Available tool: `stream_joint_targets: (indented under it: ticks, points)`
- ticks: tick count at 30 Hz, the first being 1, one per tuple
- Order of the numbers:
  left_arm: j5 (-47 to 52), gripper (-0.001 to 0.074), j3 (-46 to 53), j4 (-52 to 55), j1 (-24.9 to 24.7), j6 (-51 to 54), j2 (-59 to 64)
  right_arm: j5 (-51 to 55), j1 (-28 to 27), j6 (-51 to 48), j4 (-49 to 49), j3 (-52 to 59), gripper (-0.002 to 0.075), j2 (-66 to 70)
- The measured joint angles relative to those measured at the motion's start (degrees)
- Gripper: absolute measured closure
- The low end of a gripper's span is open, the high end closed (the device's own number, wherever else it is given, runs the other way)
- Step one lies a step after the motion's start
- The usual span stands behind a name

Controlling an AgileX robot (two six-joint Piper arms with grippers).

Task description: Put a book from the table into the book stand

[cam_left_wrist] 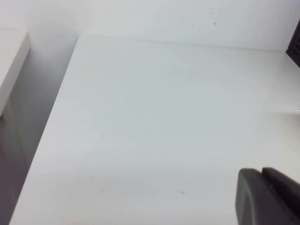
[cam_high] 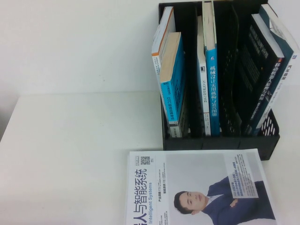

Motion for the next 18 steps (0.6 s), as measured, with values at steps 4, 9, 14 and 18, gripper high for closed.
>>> stream_joint_targets:
  ticks: [4,9,14,18]
  points:
    - [0.10,0.0737,0.00,0.00,0.00,0.84,0.00,0.24,0.00,0.00,0.00,0.00,0.0718,0.00]
    - [0.10,0.0737,0.00,-0.04,0.00,1.52,0.00,0.36,0.00,0.00,0.00,0.00,0.0718,0.00]
    - [0.10,0.0737,0.00,-0.04,0.00,1.99,0.00,0.45,0.00,0.00,0.00,0.00,0.0718,0.00]
    - [0.10,0.0737,0.00,-0.04,0.00,2.17,0.00,0.45,0.00,0.00,0.00,0.00,0.0718,0.00]
